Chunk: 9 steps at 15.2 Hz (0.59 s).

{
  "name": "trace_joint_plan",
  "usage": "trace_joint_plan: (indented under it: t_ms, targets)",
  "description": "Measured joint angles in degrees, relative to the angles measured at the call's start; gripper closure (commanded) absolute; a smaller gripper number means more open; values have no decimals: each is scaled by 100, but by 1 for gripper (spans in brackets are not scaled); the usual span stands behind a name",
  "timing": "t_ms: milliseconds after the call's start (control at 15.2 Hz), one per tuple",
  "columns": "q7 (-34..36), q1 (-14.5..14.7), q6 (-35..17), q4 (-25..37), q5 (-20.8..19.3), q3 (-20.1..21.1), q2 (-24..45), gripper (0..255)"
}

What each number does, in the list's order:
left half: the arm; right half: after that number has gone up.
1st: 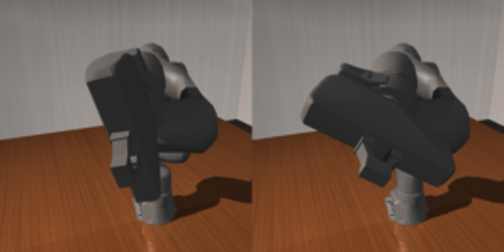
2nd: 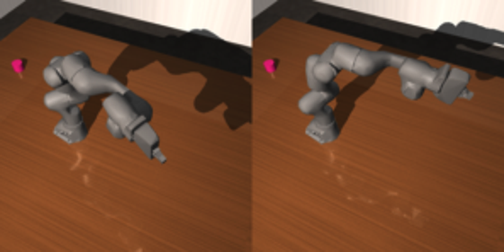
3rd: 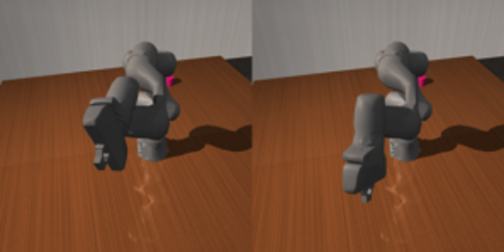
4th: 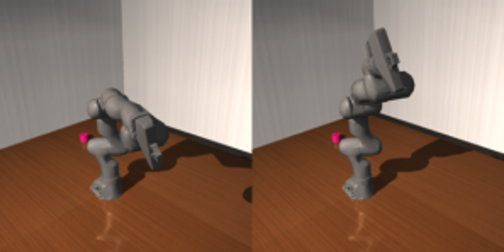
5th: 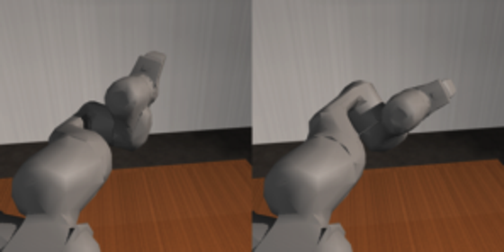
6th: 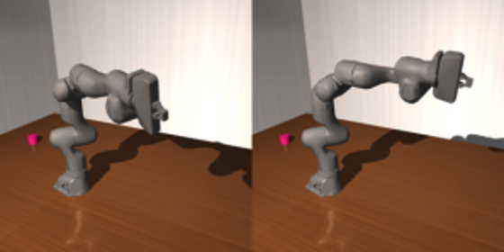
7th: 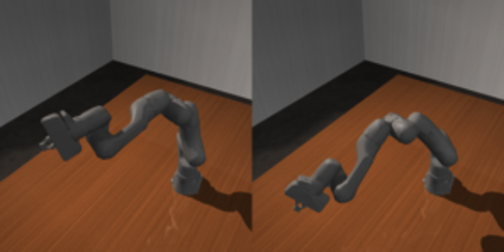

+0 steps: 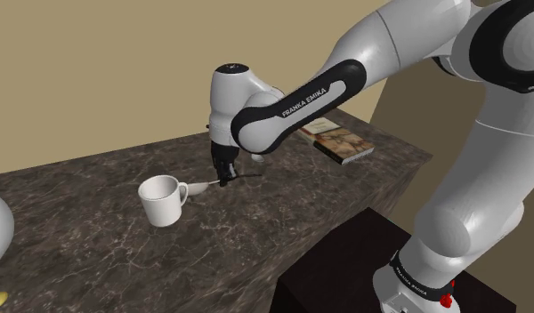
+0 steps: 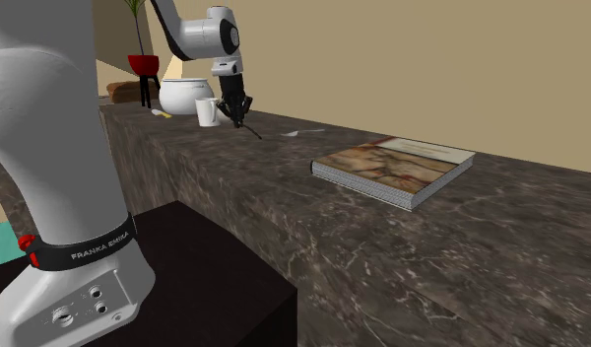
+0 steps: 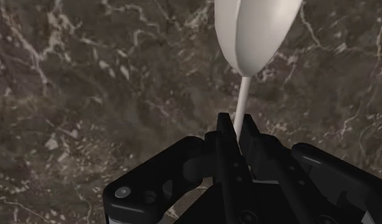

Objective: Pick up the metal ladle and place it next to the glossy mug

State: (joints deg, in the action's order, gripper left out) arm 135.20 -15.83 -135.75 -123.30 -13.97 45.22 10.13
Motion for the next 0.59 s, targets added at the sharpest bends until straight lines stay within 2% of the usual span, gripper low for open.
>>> trace_joint_plan:
  t_ms: [264,330,594]
  targets:
    - [11,4,-17,-11,-16,-6,14,255]
    - [11,4,-17,-11,-16,-6,14,0]
    - [11,4,-17,-11,-16,-6,14,0]
